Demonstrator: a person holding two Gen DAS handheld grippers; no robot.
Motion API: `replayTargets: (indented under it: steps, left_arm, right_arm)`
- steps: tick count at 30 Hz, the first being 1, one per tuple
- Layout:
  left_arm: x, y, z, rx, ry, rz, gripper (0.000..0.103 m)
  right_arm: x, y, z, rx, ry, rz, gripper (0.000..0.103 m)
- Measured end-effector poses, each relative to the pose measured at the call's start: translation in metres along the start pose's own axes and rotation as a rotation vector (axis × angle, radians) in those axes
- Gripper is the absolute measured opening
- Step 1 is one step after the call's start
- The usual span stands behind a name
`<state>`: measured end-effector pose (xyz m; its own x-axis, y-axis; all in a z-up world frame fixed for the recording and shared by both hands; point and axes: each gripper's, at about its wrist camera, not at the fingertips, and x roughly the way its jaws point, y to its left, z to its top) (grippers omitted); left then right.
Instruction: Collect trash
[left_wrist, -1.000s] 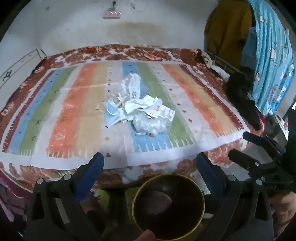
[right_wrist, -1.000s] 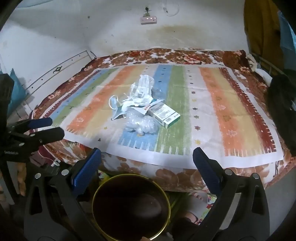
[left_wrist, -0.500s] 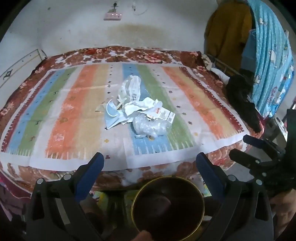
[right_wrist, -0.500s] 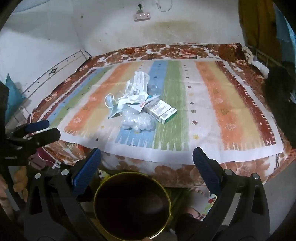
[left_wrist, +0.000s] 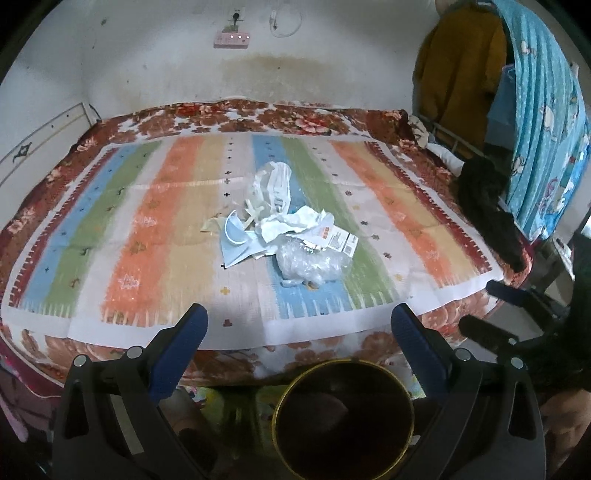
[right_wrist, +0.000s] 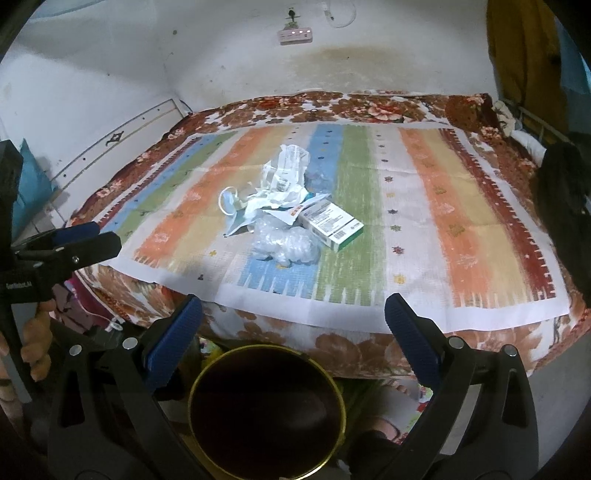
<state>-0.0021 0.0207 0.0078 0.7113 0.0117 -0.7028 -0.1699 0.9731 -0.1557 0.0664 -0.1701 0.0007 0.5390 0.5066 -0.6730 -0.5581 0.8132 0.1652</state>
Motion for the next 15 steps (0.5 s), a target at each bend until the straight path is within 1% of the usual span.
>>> replayTargets:
  steps: [2,3,6,7,10,15]
  left_arm:
    - [0.0013,0.0022,0.0007,-0.003,0.011,-0.013,0.097]
    - [0.0031,0.0030,0.0008,-0.004,0.022,-0.006,0.097]
    - [0.0076,-0.0019,0.0004,0.010,0.029,0.026,0.097]
    - [0.0077,-0.0025,0.0005,0.017,0.026,0.038,0.097]
    - [0.0083,-0.0036,0.0008,0.031,0.022,0.071,0.097]
    - [0.0072,-0.0015,0.0012,0.023,0.023,0.060,0.097]
  right_arm:
    - [0.0002,0.0007,0.0007,-0.005,-0.003,-0.014,0.094]
    - [0.0006,0.0010,0.0007,-0.012,-0.002,-0.023,0.094]
    - [0.0041,0.0031,0.0019,-0.027,0.019,-0.030,0.094]
    - [0.0043,0.0032,0.0026,-0.029,0.021,-0.036,0.092]
    - [-0.0008,0.0020,0.0046,-0.024,-0.011,-0.065,0.093]
    - [0.0004,-0.0033,0.0044,0.003,-0.006,-0.066,0.093]
